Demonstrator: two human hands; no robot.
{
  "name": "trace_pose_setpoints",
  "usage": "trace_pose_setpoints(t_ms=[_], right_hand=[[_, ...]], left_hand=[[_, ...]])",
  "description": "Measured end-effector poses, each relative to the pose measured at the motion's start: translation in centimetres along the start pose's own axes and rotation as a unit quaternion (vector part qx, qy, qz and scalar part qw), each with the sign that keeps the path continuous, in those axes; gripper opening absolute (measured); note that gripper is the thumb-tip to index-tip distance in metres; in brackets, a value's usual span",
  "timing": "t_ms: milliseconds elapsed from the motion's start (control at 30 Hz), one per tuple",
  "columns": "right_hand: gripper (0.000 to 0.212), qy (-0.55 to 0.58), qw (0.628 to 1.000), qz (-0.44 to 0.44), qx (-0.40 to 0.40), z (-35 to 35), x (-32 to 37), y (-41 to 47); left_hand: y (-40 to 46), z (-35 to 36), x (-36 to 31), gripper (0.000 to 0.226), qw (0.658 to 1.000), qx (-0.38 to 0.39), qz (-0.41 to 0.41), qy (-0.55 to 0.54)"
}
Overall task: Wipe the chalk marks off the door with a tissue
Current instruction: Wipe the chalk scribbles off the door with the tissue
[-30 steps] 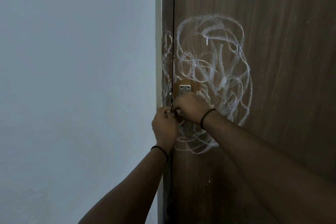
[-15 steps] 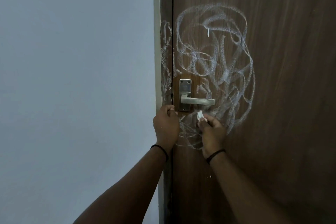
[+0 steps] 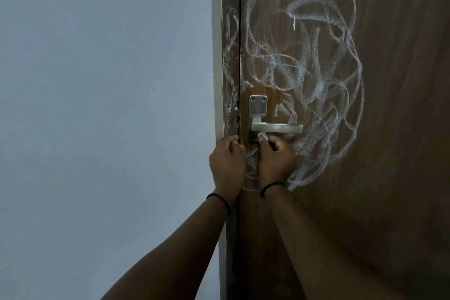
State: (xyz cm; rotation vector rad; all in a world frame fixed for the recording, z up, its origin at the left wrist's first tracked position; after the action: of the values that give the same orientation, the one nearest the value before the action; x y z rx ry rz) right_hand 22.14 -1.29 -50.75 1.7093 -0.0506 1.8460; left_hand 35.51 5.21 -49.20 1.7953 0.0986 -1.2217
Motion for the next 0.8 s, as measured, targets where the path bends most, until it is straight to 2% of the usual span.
trace_pose_setpoints(t_ms=[200,333,433,567,633,700,800], right_hand=[[0.017,0.012,0.995,0.089,-0.038,-0.1,0.7,-0.6],[0.016,0.020,0.984,0.173,-0.033,-0.1,0.2,-1.2],[0.018,0.088,0.957,0.274,0.032,1.4,-0.9,-2.2],[0.024,0.210,0.891,0.382,0.126,3.7,-0.2,-3.2],[0.029,0.232,0.869,0.390,0.197,4.2,0.1,-3.9],[0.028,0.222,0.868,0.370,0.246,3.7,0.8,-4.4],[0.009,0.160,0.910,0.288,0.253,1.5,2.6,-4.1]], left_hand=[[-0.4,0.6,0.7,0.024,0.999,0.013,-0.033,0.023],[-0.6,0.7,0.4,0.026,0.998,0.026,-0.053,0.020],[-0.6,0.5,0.0,0.028,0.998,0.029,-0.051,0.033],[0.1,-0.9,-1.0,0.031,0.999,0.014,-0.041,0.028],[0.4,-1.5,-1.1,0.026,0.999,0.011,-0.039,0.027],[0.4,-1.8,-1.3,0.025,0.999,0.002,-0.021,0.031],[0.3,-2.0,-1.9,0.027,1.000,-0.007,0.006,0.030]])
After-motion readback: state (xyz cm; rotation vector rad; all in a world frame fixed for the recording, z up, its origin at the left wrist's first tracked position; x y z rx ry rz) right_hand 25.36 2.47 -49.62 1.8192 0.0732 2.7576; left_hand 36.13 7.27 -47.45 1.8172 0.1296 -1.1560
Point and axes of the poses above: each hand's wrist, its own y-axis towards the middle knuckle, its own z-axis out of the palm, x = y × z, the point moved 6 cm from there along y, towards the middle knuckle, and after that the axes turned 8 degrees about z, right-handed, at the moved point
